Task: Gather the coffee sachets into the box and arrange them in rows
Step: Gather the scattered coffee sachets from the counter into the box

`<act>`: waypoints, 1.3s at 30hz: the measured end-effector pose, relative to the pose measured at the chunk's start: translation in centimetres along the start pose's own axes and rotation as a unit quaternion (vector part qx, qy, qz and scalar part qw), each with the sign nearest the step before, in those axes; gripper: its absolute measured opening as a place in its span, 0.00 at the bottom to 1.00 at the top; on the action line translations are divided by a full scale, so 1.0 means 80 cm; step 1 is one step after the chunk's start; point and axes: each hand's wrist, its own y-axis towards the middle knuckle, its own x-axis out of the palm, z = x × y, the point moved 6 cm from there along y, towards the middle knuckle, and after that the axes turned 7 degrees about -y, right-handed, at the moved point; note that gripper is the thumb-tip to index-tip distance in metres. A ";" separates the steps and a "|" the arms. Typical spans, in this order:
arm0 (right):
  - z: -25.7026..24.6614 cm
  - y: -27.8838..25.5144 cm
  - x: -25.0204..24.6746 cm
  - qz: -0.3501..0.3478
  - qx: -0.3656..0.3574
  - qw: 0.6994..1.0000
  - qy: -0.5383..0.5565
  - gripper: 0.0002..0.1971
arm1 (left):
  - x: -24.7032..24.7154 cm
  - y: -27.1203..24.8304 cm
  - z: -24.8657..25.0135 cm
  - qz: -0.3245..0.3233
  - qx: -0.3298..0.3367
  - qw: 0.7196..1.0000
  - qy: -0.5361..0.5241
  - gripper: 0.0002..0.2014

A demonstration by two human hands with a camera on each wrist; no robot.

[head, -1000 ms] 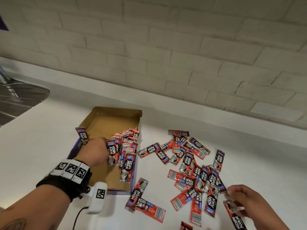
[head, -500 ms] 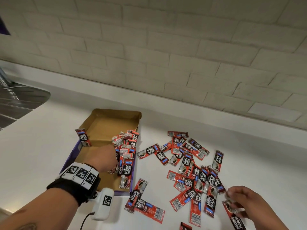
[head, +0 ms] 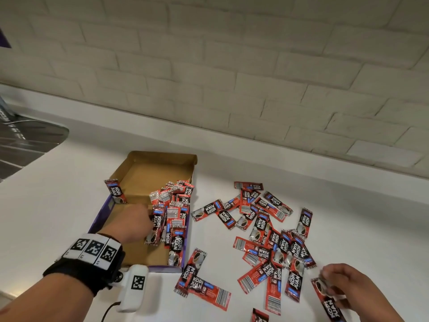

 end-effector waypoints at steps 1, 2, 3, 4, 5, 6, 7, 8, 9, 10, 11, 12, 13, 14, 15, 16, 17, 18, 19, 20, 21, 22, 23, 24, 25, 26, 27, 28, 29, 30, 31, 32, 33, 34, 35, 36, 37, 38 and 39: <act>-0.002 -0.001 0.001 -0.001 0.001 1.000 -0.003 0.03 | 0.002 0.002 -0.002 -0.002 0.000 1.000 -0.002 0.05; -0.004 -0.001 0.003 -0.001 0.003 1.000 -0.006 0.03 | 0.003 0.002 -0.003 -0.005 -0.002 1.000 -0.009 0.05; -0.007 -0.002 0.003 0.000 0.003 1.000 -0.008 0.03 | 0.004 0.002 -0.004 -0.005 -0.004 1.000 -0.017 0.04; -0.009 -0.002 0.003 0.003 0.003 1.000 -0.011 0.03 | 0.004 0.001 -0.004 -0.004 -0.007 1.000 -0.023 0.03; -0.013 -0.004 0.002 0.010 0.001 1.000 -0.014 0.04 | 0.001 -0.004 0.000 0.007 -0.004 1.000 -0.030 0.03; -0.015 -0.005 0.000 0.017 -0.002 1.000 -0.025 0.04 | -0.002 -0.007 0.004 0.025 0.001 0.999 -0.044 0.04; -0.017 -0.006 -0.002 0.023 -0.005 0.999 -0.043 0.05 | -0.009 -0.015 0.015 0.049 0.012 0.997 -0.062 0.05; -0.017 -0.006 -0.003 0.025 -0.008 0.997 -0.075 0.05 | -0.018 -0.026 0.031 0.080 0.032 0.993 -0.076 0.07; -0.017 -0.008 -0.003 0.021 -0.006 0.993 -0.116 0.06 | -0.028 -0.039 0.054 0.108 0.064 0.988 -0.089 0.10; -0.013 -0.008 -0.003 0.011 0.000 0.987 -0.163 0.09 | -0.033 -0.054 0.080 0.119 0.105 0.983 -0.093 0.11; -0.010 -0.009 -0.001 -0.004 0.009 0.977 -0.214 0.13 | -0.031 -0.070 0.109 0.101 0.152 0.979 -0.096 0.11; -0.006 -0.009 0.000 -0.019 0.017 0.963 -0.268 0.17 | -0.019 -0.083 0.137 0.055 0.202 0.974 -0.086 0.10; -0.002 -0.010 0.002 -0.030 0.020 0.946 -0.323 0.19 | 0.001 -0.098 0.162 -0.009 0.249 0.967 -0.061 0.11; 0.000 -0.010 0.003 -0.034 0.015 0.927 -0.372 0.20 | 0.029 -0.110 0.180 -0.076 0.281 0.956 -0.015 0.14; 0.001 -0.010 0.003 -0.034 0.007 0.911 -0.410 0.21 | 0.055 -0.124 0.194 -0.130 0.304 0.942 0.051 0.17; 0.003 -0.010 0.003 -0.032 -0.005 0.901 -0.433 0.22 | 0.080 -0.133 0.198 -0.164 0.318 0.925 0.124 0.19; 0.006 -0.008 0.003 -0.031 -0.013 0.898 -0.439 0.22 | 0.096 -0.143 0.202 -0.179 0.327 0.910 0.182 0.20; 0.008 -0.006 0.002 -0.029 -0.016 0.898 -0.438 0.22 | 0.109 -0.148 0.203 -0.181 0.335 0.900 0.214 0.19; 0.011 -0.006 0.002 -0.029 -0.015 0.899 -0.436 0.21 | 0.117 -0.151 0.204 -0.176 0.345 0.894 0.227 0.18; 0.014 -0.005 0.003 -0.037 -0.015 0.897 -0.441 0.19 | 0.122 -0.153 0.205 -0.172 0.353 0.891 0.228 0.16; 0.010 -0.009 0.004 -0.040 -0.024 0.896 -0.441 0.17 | 0.124 -0.155 0.206 -0.173 0.357 0.890 0.226 0.15; 0.007 -0.010 0.006 -0.041 -0.037 0.900 -0.433 0.16 | 0.126 -0.156 0.206 -0.172 0.360 0.889 0.225 0.14; 0.001 -0.013 0.008 -0.036 -0.050 0.915 -0.398 0.16 | 0.127 -0.156 0.207 -0.170 0.358 0.891 0.222 0.13; -0.006 -0.015 0.010 -0.029 -0.060 0.939 -0.338 0.16 | 0.128 -0.155 0.206 -0.169 0.349 0.897 0.215 0.13; -0.013 -0.016 0.011 -0.020 -0.064 0.958 -0.279 0.17 | 0.127 -0.154 0.204 -0.166 0.331 0.908 0.196 0.13; -0.022 -0.016 0.013 -0.009 -0.073 0.969 -0.234 0.19 | 0.123 -0.151 0.201 -0.153 0.304 0.926 0.166 0.13; -0.031 -0.017 0.018 -0.007 -0.075 0.974 -0.214 0.21 | 0.115 -0.146 0.196 -0.129 0.265 0.948 0.125 0.13; -0.038 -0.015 0.025 -0.014 -0.079 0.976 -0.200 0.23 | 0.103 -0.140 0.189 -0.093 0.222 0.967 0.080 0.14; -0.046 -0.015 0.034 -0.025 -0.084 0.975 -0.205 0.24 | 0.092 -0.136 0.182 -0.058 0.179 0.982 0.034 0.15; -0.052 -0.013 0.044 -0.036 -0.096 0.967 -0.234 0.24 | 0.084 -0.133 0.173 -0.032 0.142 0.989 0.001 0.16; -0.057 -0.010 0.054 -0.040 -0.112 0.953 -0.277 0.24 | 0.081 -0.131 0.167 -0.021 0.114 0.993 -0.013 0.16; -0.061 -0.006 0.063 -0.039 -0.130 0.937 -0.321 0.23 | 0.081 -0.131 0.164 -0.020 0.095 0.995 -0.002 0.16; -0.064 -0.004 0.070 -0.032 -0.143 0.923 -0.356 0.21 | 0.085 -0.133 0.162 -0.029 0.080 0.996 0.029 0.15; -0.064 -0.002 0.075 -0.023 -0.150 0.915 -0.375 0.19 | 0.091 -0.134 0.162 -0.042 0.073 0.994 0.068 0.13; -0.062 0.001 0.078 -0.016 -0.152 0.914 -0.376 0.19 | 0.098 -0.134 0.163 -0.059 0.073 0.990 0.105 0.13; -0.059 0.002 0.079 -0.012 -0.154 0.917 -0.368 0.18 | 0.105 -0.135 0.164 -0.074 0.077 0.985 0.137 0.13; -0.056 0.003 0.079 -0.017 -0.152 0.923 -0.353 0.18 | 0.110 -0.137 0.166 -0.087 0.082 0.979 0.162 0.14; -0.054 0.003 0.078 -0.024 -0.149 0.931 -0.333 0.18 | 0.113 -0.139 0.169 -0.096 0.088 0.975 0.180 0.14; -0.052 0.002 0.074 -0.031 -0.146 0.938 -0.313 0.17 | 0.114 -0.140 0.171 -0.099 0.095 0.972 0.190 0.14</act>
